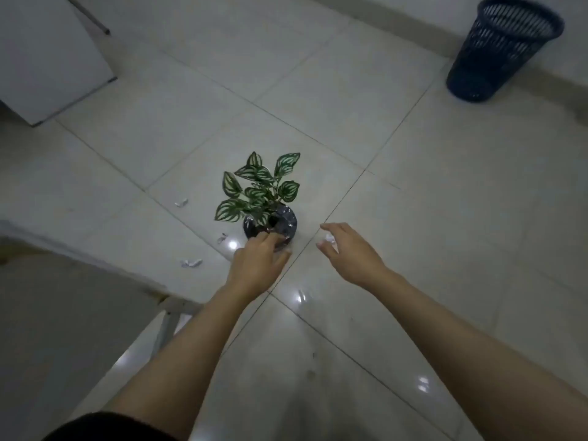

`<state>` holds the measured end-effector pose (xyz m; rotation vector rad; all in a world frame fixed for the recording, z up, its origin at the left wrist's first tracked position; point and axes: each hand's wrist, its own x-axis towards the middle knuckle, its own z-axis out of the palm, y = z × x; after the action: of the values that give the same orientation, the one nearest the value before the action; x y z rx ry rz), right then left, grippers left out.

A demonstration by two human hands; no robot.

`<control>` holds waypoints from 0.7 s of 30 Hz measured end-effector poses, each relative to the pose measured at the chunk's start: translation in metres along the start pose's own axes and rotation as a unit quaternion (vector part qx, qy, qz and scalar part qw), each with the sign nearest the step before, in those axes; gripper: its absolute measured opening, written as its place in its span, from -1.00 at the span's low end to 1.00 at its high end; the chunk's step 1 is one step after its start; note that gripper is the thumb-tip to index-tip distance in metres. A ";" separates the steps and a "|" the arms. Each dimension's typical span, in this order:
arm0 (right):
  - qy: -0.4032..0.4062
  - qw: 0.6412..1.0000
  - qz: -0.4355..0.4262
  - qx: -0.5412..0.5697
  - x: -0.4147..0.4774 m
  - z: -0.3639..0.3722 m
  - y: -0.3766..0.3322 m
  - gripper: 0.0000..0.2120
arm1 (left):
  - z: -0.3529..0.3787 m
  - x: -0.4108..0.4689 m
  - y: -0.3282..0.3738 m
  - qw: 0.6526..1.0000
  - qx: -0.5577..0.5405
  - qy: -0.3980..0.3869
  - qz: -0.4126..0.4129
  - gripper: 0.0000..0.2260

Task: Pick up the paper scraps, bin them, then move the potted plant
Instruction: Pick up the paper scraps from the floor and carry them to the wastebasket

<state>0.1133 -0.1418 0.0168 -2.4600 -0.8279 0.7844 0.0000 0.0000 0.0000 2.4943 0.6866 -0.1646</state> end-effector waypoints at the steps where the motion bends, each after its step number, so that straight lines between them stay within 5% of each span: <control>1: -0.001 1.000 0.003 0.001 0.014 0.011 0.015 -0.55 | 0.020 0.015 -0.004 1.000 -0.011 -0.014 0.003 -0.63; 11: 0.044 0.998 0.026 -0.022 0.152 0.129 0.187 -0.63 | 0.239 0.129 -0.064 0.998 -0.043 0.008 0.048 -0.65; 16: 0.064 0.997 0.010 -0.031 0.213 0.182 0.237 -0.54 | 0.314 0.166 -0.108 0.995 0.063 -0.058 0.047 -0.42; 21: 0.114 0.984 -0.033 -0.130 0.240 0.211 0.248 -0.55 | 0.344 0.165 -0.128 0.991 0.094 -0.022 0.087 -0.28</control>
<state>0.2409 -0.1223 -0.3667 -2.6687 -0.9708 0.3790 0.0865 -0.0184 -0.3926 2.7082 0.4501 -0.2273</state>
